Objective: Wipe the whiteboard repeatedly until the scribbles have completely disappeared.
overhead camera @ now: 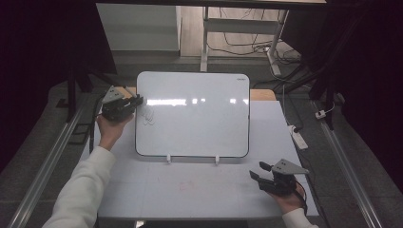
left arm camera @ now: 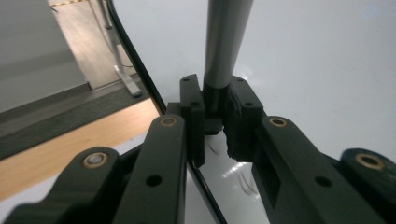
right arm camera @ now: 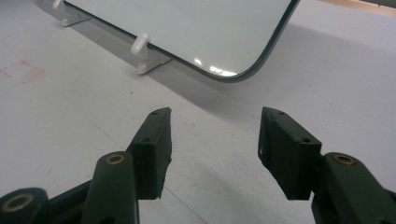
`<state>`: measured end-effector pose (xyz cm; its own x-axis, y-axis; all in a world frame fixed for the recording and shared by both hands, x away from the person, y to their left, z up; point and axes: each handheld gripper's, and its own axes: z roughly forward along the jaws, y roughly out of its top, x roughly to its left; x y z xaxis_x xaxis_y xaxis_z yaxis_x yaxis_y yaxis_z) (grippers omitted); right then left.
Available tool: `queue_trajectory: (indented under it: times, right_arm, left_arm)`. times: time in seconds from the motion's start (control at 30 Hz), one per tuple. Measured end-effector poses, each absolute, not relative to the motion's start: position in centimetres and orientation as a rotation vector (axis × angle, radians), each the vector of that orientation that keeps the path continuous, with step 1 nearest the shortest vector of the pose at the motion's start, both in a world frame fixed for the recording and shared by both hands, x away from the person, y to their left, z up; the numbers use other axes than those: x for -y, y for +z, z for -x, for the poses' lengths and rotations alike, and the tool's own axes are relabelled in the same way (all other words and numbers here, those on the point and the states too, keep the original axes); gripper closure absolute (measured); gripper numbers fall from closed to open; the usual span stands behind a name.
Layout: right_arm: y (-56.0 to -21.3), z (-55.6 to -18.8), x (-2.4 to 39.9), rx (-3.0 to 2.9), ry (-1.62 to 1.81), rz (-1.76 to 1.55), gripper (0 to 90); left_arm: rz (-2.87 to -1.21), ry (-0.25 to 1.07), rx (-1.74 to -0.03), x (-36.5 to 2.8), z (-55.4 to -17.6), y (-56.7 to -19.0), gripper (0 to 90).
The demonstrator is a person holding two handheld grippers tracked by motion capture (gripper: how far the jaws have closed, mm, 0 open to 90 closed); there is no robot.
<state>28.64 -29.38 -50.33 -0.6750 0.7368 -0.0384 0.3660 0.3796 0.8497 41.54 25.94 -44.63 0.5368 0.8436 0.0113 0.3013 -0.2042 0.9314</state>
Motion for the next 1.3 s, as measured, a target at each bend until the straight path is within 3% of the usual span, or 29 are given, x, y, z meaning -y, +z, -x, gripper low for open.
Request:
queue_trajectory:
  times: [0.23, 0.5, 0.73, 1.03, 1.3]
  right_arm:
    - [-50.4, -28.6, 29.4, -2.234, 1.218, -0.953, 44.3]
    - [-50.4, -28.6, 29.3, -2.235, 1.209, -0.955, 44.2]
    - [-50.4, -28.5, 29.3, -2.241, 1.216, -0.948, 44.2]
    - [-50.2, -28.5, 29.6, -2.220, 1.219, -0.955, 44.2]
    - [-50.2, -28.4, 29.4, -2.229, 1.220, -0.946, 44.2]
  left_arm:
    - [-1.785, 0.628, -0.917, -25.3, -38.9, -47.0, 77.7]
    - [-1.745, 0.667, -0.951, -25.0, -42.3, -44.1, 77.7]
    - [-1.812, 0.647, -0.878, -23.9, -39.8, -46.3, 77.7]
    - [-1.771, 0.687, -0.950, -24.4, -42.8, -43.4, 77.7]
    - [-1.828, 0.621, -0.862, -22.0, -39.8, -46.3, 77.7]
